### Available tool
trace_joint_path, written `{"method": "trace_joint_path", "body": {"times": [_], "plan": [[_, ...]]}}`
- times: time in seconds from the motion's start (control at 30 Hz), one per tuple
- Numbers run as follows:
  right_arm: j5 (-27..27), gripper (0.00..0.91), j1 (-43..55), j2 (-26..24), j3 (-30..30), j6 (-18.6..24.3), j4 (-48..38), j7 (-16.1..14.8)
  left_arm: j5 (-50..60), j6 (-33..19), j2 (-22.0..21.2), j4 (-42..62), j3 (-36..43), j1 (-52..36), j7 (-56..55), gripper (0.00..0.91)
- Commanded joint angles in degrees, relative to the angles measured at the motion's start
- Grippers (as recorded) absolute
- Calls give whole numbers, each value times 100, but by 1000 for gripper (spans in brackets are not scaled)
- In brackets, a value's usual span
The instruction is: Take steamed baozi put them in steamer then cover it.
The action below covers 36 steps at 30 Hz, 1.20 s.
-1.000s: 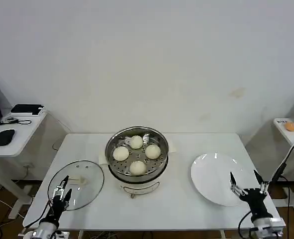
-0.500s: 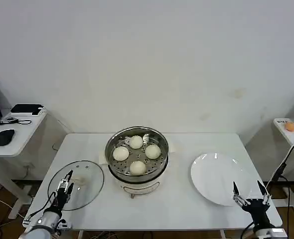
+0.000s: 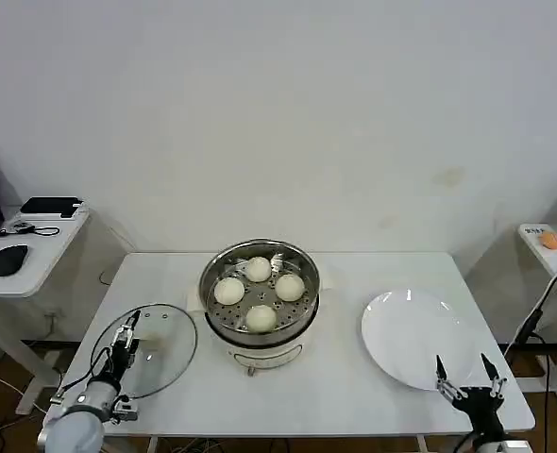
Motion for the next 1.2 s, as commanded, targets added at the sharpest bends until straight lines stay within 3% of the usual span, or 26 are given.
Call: {"method": "trace_joint_path", "body": {"times": [0.03,0.07,0.1,0.43,0.7,1.03,1.2], "plan": [[-43,907,32,27,-6,3,-115,1,-23,-24,5,653,181,-528,-40,524],[-40,907,46,28,-10,-1,-126,1,-22,-36,-9,688,182,-551,-41,292],[-42,907,53,28,-9,0,-132,1,-24,-38,-12,703,187,-557,-45,0],[-8,907,159,16,-46,-30,-224,-7,-145,-36,-64,655,169,-504,-113,0],[-35,907,164,-18,-84,-36,-188,-24,-646,203,-60,-155,-82,-20,-82,0],[-92,907,156,-64,-218,-16,-142,-37,-1325,948,-269,-1398,-512,708,-87,0],[-136,907,187,-151,-337,-24,-188,-51,-1791,1581,-276,-2145,-572,813,-90,0]]}}
